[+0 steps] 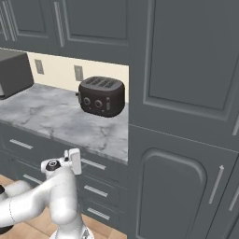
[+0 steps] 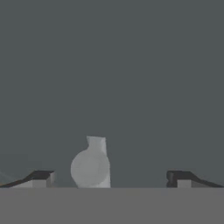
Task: Take a straw from the drawer in front and place it inside the glass cup on the dining counter.
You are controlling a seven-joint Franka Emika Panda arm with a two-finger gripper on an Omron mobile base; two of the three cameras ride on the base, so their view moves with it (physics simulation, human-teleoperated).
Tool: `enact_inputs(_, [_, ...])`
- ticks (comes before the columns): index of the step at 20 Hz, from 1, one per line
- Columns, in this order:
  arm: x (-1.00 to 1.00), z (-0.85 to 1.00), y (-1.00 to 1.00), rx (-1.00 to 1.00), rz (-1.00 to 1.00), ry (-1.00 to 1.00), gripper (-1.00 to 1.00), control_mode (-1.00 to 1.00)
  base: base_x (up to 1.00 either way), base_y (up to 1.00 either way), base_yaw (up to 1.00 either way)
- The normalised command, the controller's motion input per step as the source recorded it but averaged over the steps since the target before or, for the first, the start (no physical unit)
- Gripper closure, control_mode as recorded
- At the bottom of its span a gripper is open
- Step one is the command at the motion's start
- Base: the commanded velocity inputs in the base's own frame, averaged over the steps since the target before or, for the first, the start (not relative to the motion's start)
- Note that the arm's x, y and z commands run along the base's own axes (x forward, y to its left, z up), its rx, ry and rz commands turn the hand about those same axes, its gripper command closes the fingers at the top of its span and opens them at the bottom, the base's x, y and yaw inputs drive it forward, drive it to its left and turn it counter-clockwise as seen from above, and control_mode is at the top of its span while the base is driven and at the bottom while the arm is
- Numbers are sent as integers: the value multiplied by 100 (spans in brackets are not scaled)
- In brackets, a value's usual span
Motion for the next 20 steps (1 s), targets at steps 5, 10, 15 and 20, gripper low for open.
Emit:
enact_inputs(5, [50, -43, 0, -7, 4, 0, -100, -100, 0, 0, 0])
enact_inputs(10, [59, -37, 0, -6, 6, -7, 100, -100, 0, 0, 0])
enact_inputs(15, [29, -5, 0, -6, 7, -23, 100, -100, 0, 0, 0])
enact_inputs(20, [-4, 2, 5, -3, 8, -23, 100, -100, 0, 0, 0])
